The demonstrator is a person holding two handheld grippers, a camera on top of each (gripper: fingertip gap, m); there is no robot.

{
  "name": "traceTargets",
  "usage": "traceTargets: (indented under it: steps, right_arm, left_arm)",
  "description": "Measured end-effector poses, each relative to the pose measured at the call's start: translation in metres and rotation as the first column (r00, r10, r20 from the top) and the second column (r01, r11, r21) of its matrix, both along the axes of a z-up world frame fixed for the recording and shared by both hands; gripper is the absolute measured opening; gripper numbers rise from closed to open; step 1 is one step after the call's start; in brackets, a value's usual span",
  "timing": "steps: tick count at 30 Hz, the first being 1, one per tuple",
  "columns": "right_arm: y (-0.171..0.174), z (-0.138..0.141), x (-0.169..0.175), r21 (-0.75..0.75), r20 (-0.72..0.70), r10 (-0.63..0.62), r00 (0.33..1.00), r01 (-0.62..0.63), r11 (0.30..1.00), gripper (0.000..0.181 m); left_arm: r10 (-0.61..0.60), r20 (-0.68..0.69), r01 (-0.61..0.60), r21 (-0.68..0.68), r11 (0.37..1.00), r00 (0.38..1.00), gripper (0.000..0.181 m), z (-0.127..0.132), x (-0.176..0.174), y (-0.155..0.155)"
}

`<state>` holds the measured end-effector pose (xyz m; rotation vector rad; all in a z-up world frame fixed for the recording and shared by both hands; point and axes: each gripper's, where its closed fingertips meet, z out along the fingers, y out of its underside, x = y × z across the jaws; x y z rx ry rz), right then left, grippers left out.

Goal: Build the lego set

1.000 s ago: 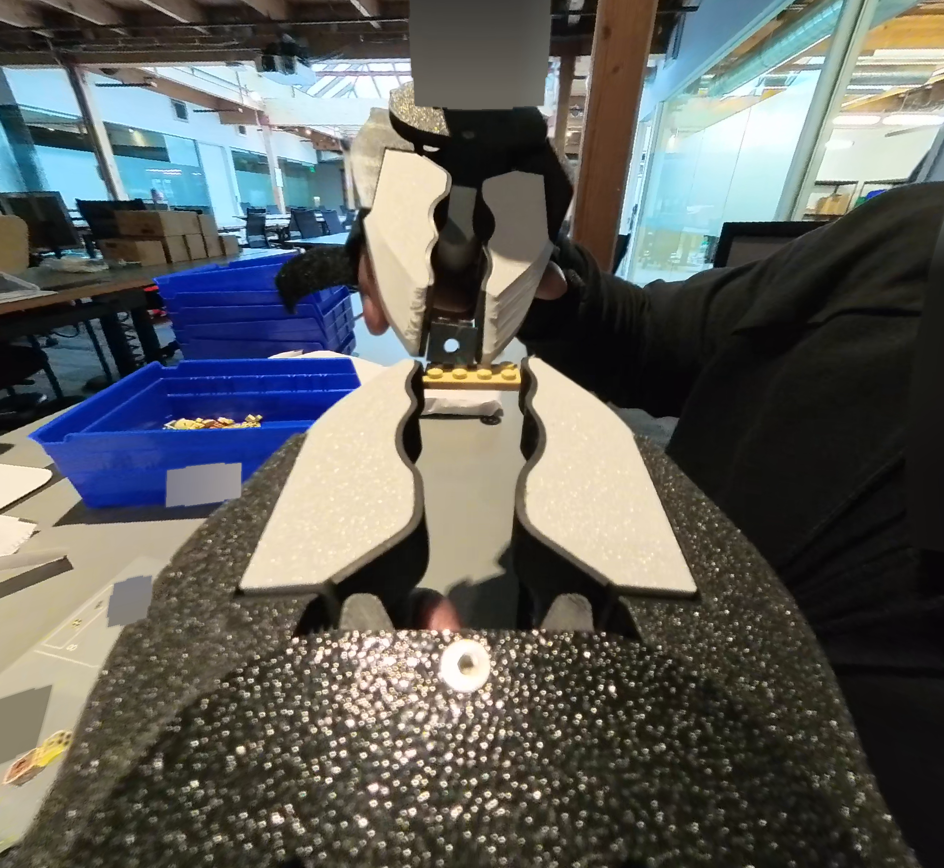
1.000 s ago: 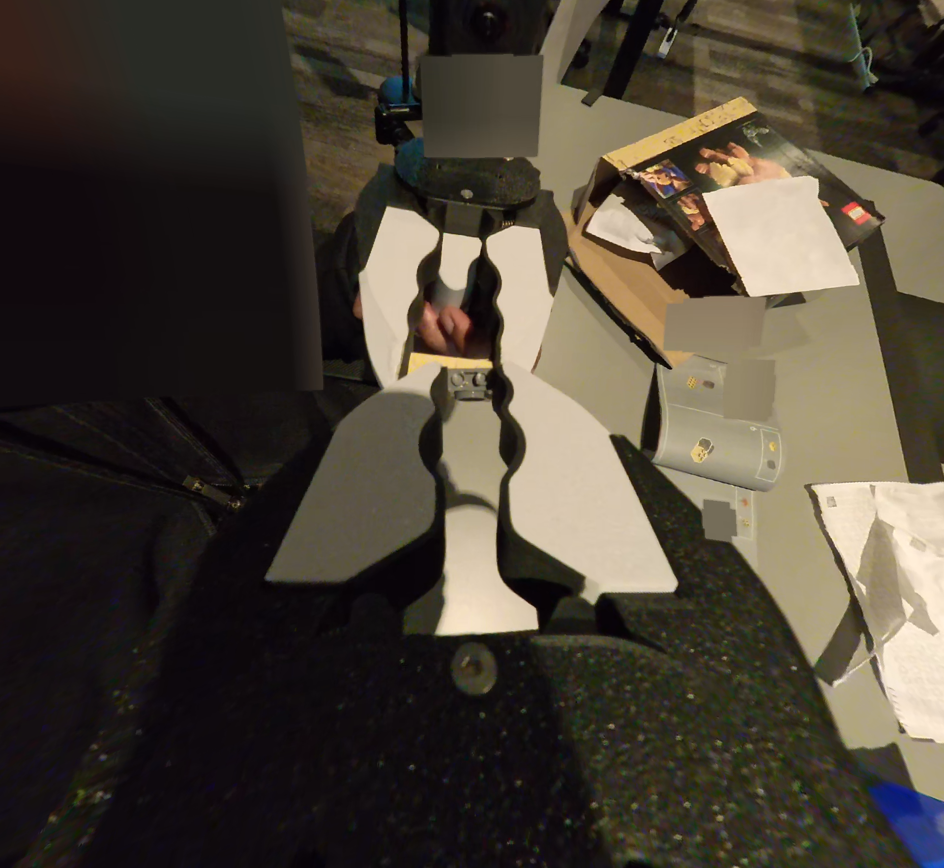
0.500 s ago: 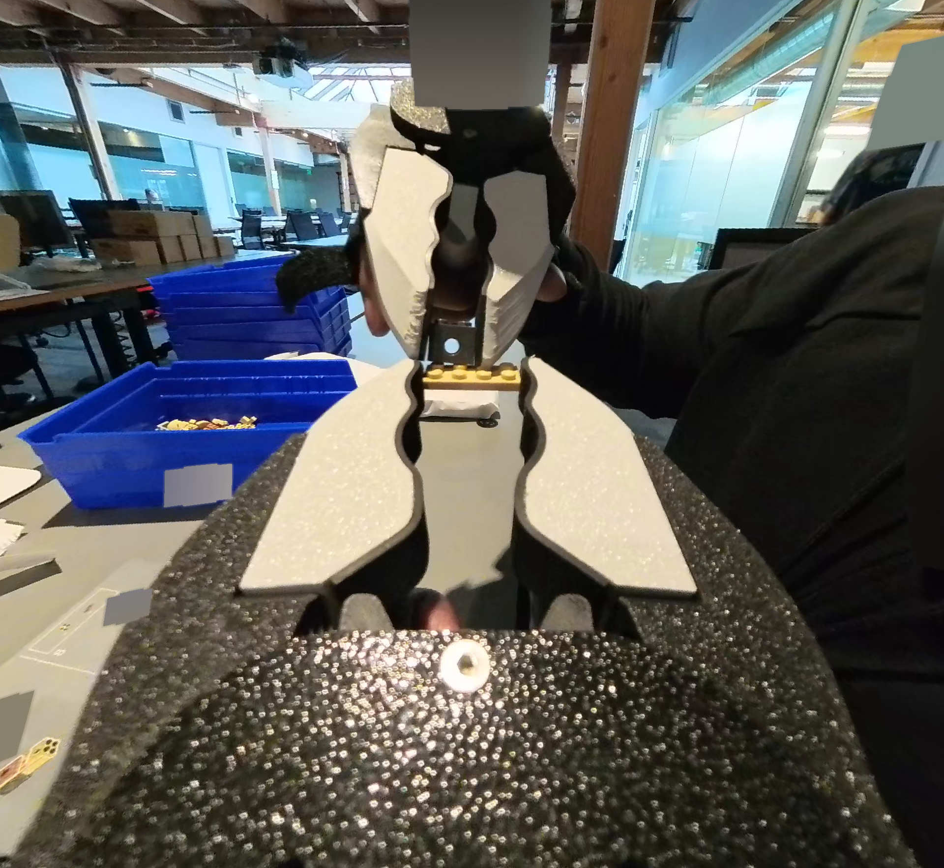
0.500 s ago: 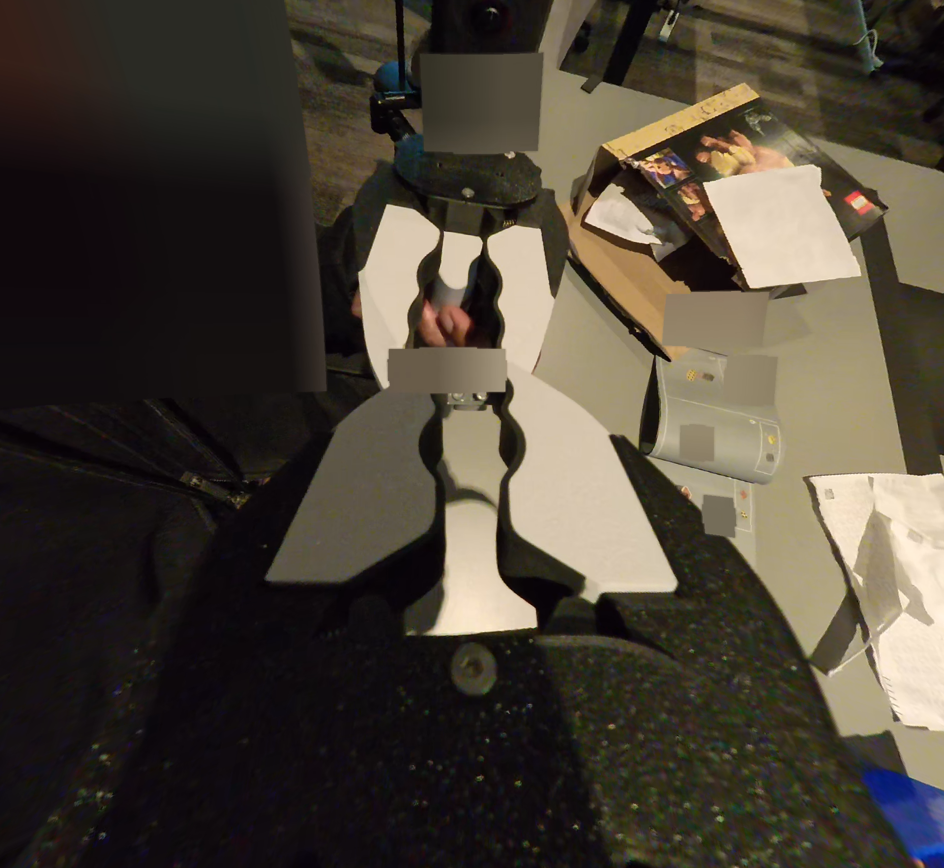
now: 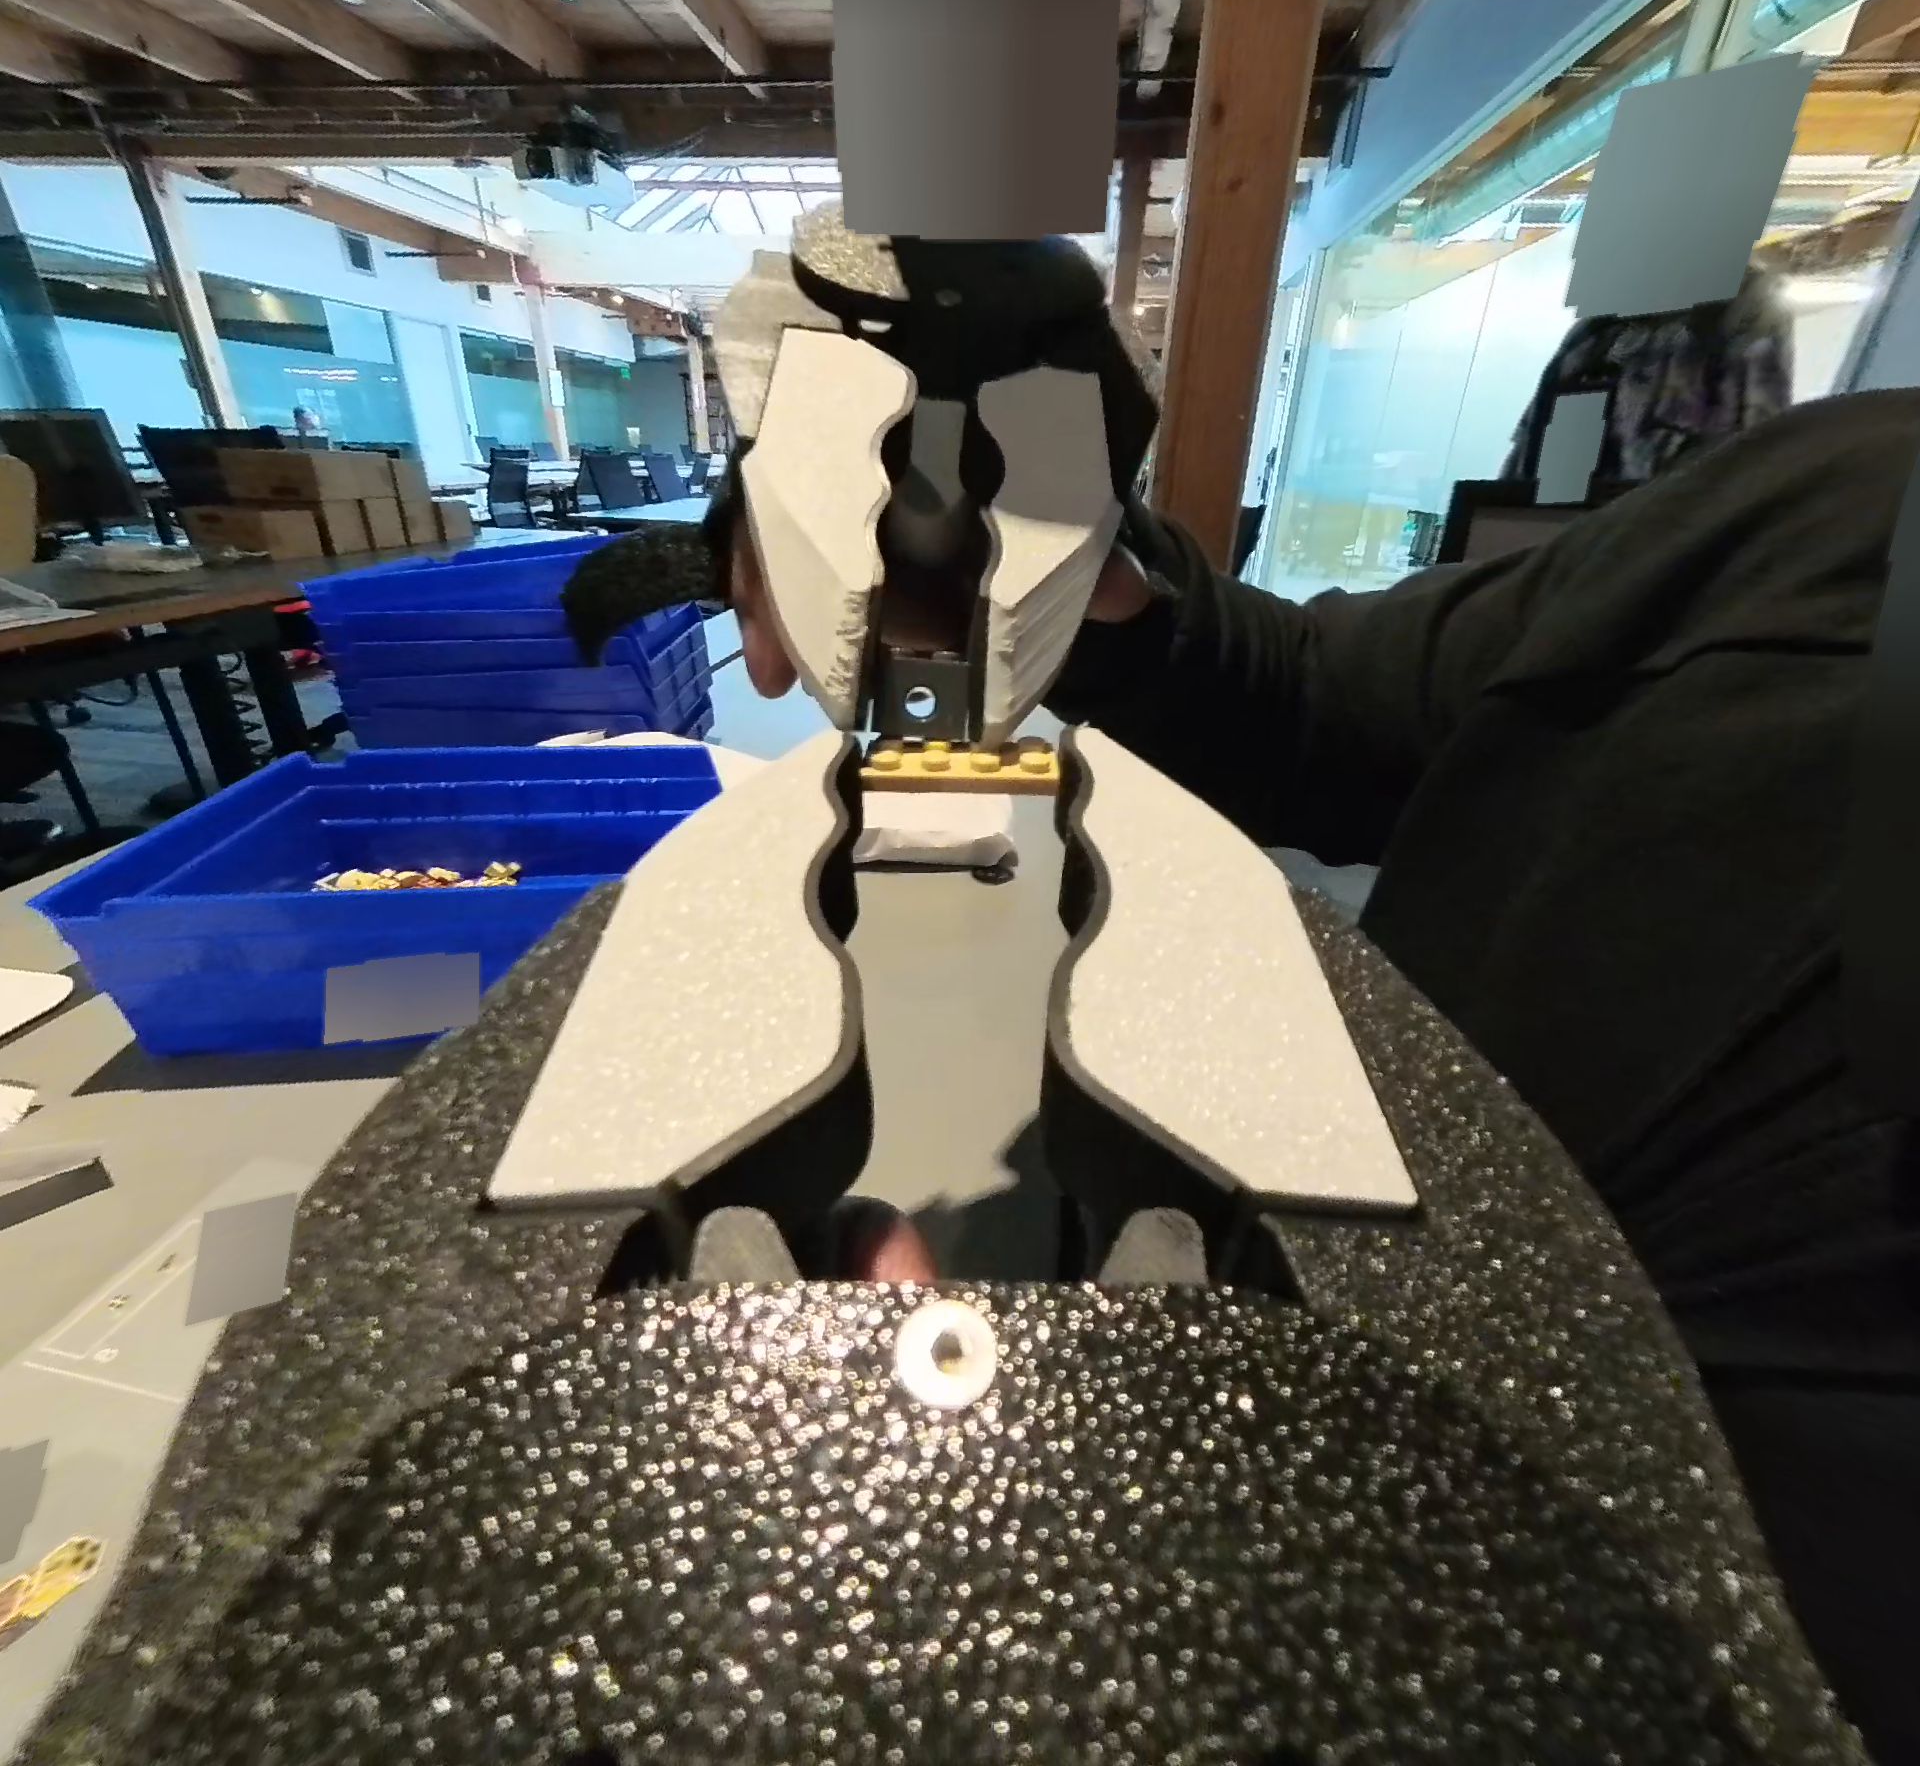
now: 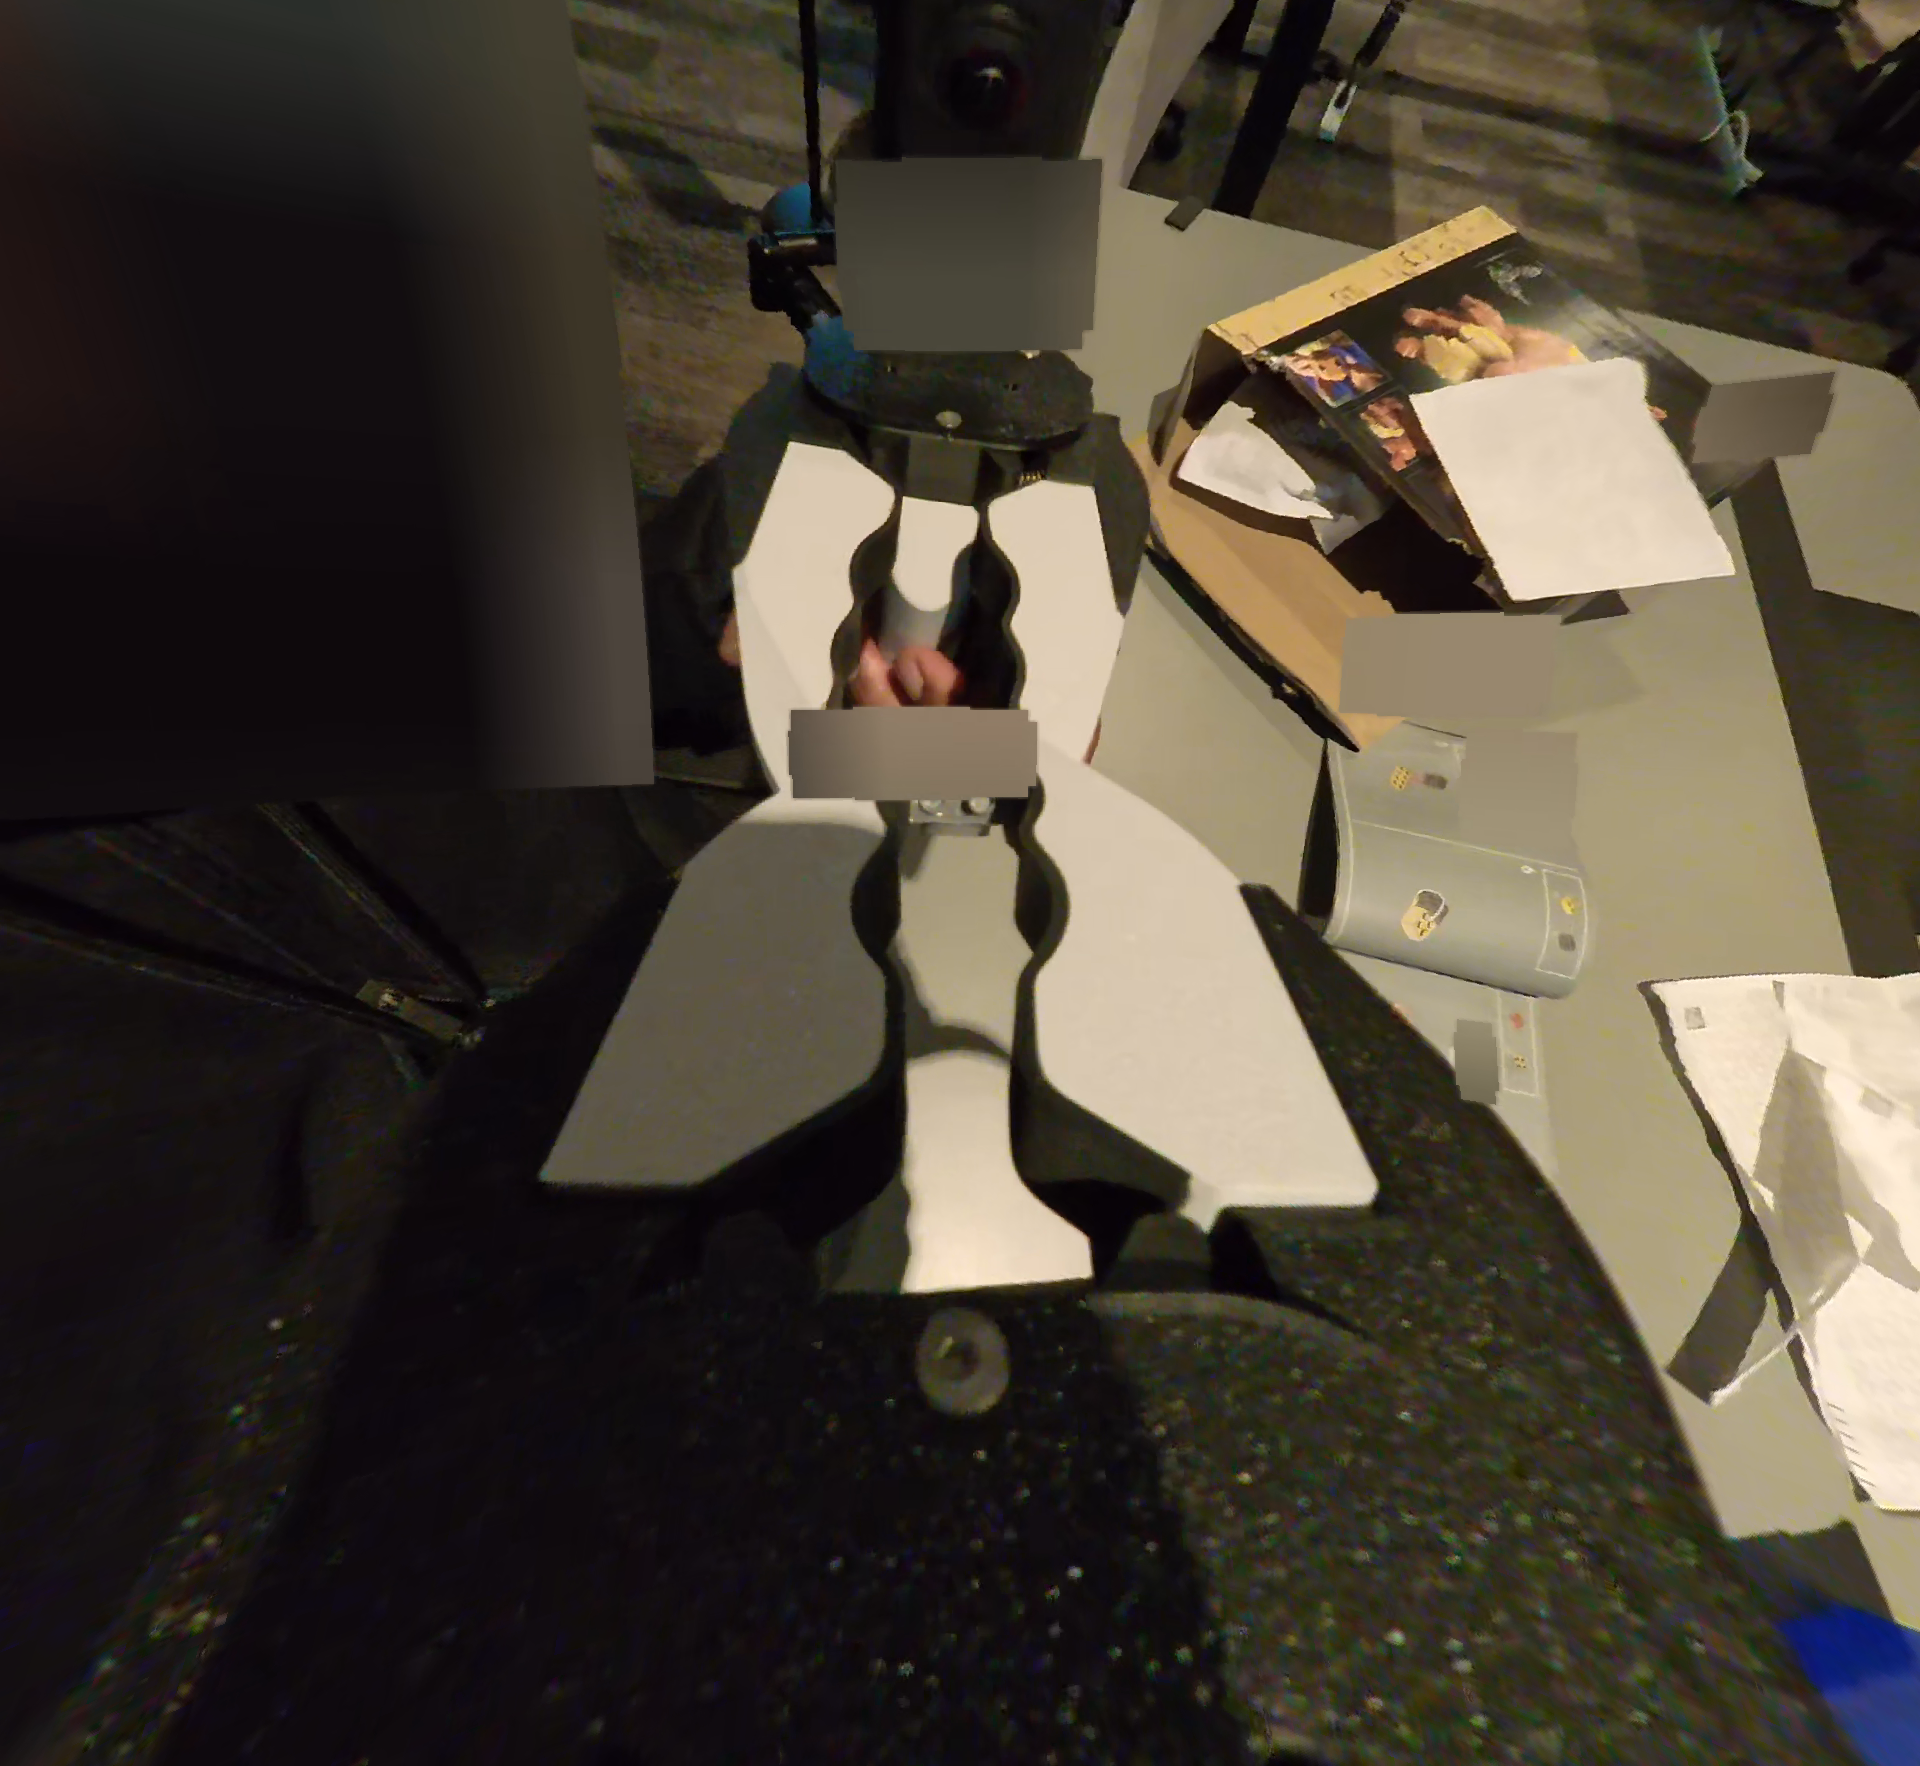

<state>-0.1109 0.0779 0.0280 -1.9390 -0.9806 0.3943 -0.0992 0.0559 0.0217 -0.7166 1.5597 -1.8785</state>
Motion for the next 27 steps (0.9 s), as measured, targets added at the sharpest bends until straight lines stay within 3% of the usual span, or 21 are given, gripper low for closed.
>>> traceTargets:
  steps: [4, 7, 9, 12, 15, 20, 27]
  right_arm:
    - [0.001, -0.007, 0.014, 0.075, -0.084, -0.041, 0.996, 0.047, 0.996, 0.016]
    - [-0.003, -0.032, 0.04, 0.093, -0.222, -0.114, 0.968, 0.137, 0.986, 0.016]
    - [-0.004, -0.079, 0.065, 0.027, -0.226, -0.216, 0.95, 0.227, 0.973, 0.016]
    - [-0.011, -0.181, 0.1, -0.168, -0.024, -0.363, 0.932, 0.354, 0.92, 0.016]
    - [-0.024, -0.239, 0.106, -0.278, 0.097, -0.351, 0.931, 0.364, 0.889, 0.016]
    - [-0.028, -0.267, 0.105, -0.305, 0.199, -0.315, 0.928, 0.364, 0.88, 0.017]
    - [-0.023, -0.267, 0.1, -0.278, 0.157, -0.332, 0.93, 0.364, 0.889, 0.017]
  left_arm:
    - [0.023, 0.009, -0.023, 0.008, 1.0, 1.0, 0.035, -0.007, 0.007, 0.008]
    - [0.089, -0.022, -0.088, 0.055, 0.995, 0.996, 0.035, -0.027, 0.021, 0.024]
    - [0.105, -0.035, -0.102, 0.093, 0.99, 0.994, 0.035, -0.043, 0.03, 0.03]
    - [0.146, -0.11, -0.131, 0.138, 0.982, 0.983, 0.035, -0.075, 0.051, 0.038]
    - [0.14, -0.183, -0.115, 0.141, 0.983, 0.973, 0.035, -0.104, 0.068, 0.034]
    - [0.115, -0.237, -0.076, 0.169, 0.983, 0.965, 0.035, -0.13, 0.081, 0.019]
    - [0.084, -0.275, -0.047, 0.138, 0.989, 0.958, 0.035, -0.146, 0.086, 0.018]
